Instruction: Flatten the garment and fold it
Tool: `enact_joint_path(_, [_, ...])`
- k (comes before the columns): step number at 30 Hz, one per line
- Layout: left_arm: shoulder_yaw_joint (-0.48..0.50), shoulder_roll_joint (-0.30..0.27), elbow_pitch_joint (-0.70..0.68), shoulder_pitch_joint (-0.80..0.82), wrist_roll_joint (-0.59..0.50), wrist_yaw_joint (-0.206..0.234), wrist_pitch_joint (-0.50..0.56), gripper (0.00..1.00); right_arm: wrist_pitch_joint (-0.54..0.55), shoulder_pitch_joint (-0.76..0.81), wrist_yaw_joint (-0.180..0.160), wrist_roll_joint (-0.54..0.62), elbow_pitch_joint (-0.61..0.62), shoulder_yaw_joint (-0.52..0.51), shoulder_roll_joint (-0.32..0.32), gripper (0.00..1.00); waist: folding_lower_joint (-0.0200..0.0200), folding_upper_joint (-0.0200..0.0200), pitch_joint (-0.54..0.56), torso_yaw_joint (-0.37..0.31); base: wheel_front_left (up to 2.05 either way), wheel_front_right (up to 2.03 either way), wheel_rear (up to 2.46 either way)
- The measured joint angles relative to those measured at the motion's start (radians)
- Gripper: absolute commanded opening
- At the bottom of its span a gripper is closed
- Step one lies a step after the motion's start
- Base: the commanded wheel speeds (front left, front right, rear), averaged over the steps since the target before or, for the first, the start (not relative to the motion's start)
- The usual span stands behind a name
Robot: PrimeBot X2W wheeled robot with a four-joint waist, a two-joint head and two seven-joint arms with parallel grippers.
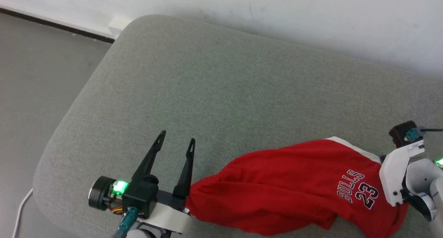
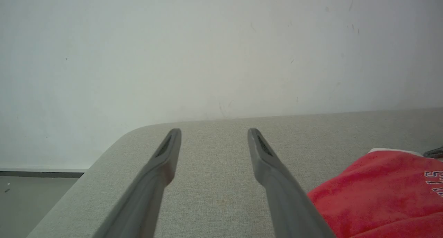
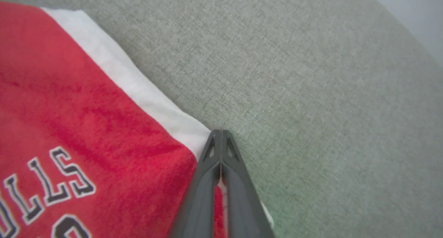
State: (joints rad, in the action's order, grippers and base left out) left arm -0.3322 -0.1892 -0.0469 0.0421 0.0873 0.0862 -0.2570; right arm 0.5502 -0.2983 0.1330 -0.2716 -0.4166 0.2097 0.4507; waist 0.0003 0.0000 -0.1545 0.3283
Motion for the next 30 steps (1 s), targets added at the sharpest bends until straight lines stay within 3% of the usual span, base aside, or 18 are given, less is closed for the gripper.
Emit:
enact_joint_path(7, [0.021,0.009,0.001,0.0,-0.014,-0.033,0.0,1.0,-0.123,-0.036,0.0,0.09,0.076,-0.081,0.047,0.0,-0.0001,0.0,0.022,-0.017,0.0,0.0,0.0])
enact_joint_path(13, [0.021,0.035,-0.011,0.002,-0.028,-0.051,0.0,1.0,-0.15,-0.2,0.0,0.161,0.09,-0.136,0.092,0.0,-0.0002,0.0,0.014,-0.022,0.0,0.0,0.0])
enact_joint_path(24, [0.013,0.087,-0.015,0.043,-0.034,-0.078,0.0,1.0,-0.242,-0.468,0.0,0.309,-0.175,-0.137,0.12,0.0,-0.0001,0.0,-0.063,0.038,0.0,0.0,0.0])
enact_joint_path(25, [0.013,0.09,-0.013,0.044,-0.035,-0.079,0.0,1.0,-0.253,-0.47,0.0,0.306,-0.21,-0.129,0.109,0.42,-0.0001,0.0,-0.068,0.045,0.0,0.0,0.0])
enact_joint_path(26, [0.012,0.092,-0.011,0.044,-0.035,-0.083,0.0,1.0,-0.256,-0.469,0.0,0.304,-0.247,-0.116,0.098,1.0,-0.0001,0.0,-0.072,0.052,0.0,0.0,0.0])
enact_joint_path(30, [0.011,0.099,0.002,0.045,-0.035,-0.096,0.0,1.0,-0.281,-0.458,0.0,0.289,-0.37,-0.098,0.059,1.0,0.0001,0.0,-0.083,0.065,0.0,0.0,0.0])
